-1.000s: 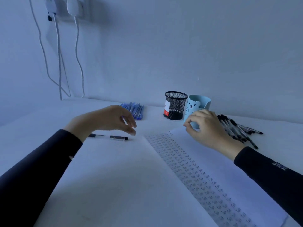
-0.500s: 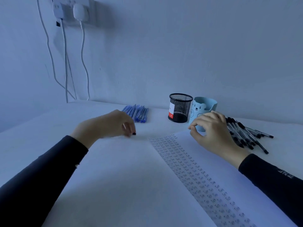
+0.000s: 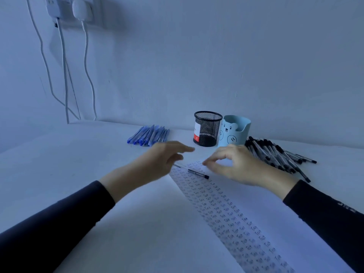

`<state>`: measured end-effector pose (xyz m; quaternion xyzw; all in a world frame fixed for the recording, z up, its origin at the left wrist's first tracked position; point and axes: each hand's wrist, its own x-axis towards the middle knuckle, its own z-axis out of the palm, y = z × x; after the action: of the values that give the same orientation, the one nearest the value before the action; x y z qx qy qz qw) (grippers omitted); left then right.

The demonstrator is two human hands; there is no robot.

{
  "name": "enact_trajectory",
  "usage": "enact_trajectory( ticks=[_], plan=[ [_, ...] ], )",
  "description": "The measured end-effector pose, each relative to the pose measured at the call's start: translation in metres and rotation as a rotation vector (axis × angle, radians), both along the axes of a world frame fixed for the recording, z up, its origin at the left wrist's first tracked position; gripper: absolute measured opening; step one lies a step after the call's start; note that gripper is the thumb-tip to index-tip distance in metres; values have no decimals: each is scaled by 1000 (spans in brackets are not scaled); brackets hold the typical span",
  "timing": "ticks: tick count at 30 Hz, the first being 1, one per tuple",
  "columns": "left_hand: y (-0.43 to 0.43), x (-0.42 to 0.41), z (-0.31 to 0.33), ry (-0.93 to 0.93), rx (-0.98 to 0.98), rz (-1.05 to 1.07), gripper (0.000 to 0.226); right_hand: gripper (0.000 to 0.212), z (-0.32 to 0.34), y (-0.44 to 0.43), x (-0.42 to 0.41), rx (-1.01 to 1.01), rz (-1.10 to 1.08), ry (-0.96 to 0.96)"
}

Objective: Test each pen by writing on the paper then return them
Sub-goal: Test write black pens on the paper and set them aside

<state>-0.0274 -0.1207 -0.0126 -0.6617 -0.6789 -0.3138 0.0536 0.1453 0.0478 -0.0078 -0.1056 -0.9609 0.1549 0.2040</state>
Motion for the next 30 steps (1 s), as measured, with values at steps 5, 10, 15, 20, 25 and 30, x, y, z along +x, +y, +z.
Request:
enact_trajectory(
  ticks=[5, 10, 15, 20, 25, 30],
  plan=[
    [-8, -15, 2, -66, 69, 129, 32, 37, -8, -21, -6, 111, -27, -148],
    [-5, -8, -1, -34, 102, 48, 31, 6, 3, -7, -5, -380, -105, 22],
    [-2, 4, -12, -16, -122, -8, 24, 6, 35, 9, 1, -884, -28, 292],
    [-3, 3, -19, -12, -432, 1, 69, 28, 50, 12, -1, -988, 30, 363],
    [-4, 3, -18, 3, -444, 5, 71, 49, 57, 9, -8, -1171, -22, 272],
    [-5, 2, -13, -6, -445, -11, 76, 44, 62, 9, -11, -1385, 3, 377]
  ],
)
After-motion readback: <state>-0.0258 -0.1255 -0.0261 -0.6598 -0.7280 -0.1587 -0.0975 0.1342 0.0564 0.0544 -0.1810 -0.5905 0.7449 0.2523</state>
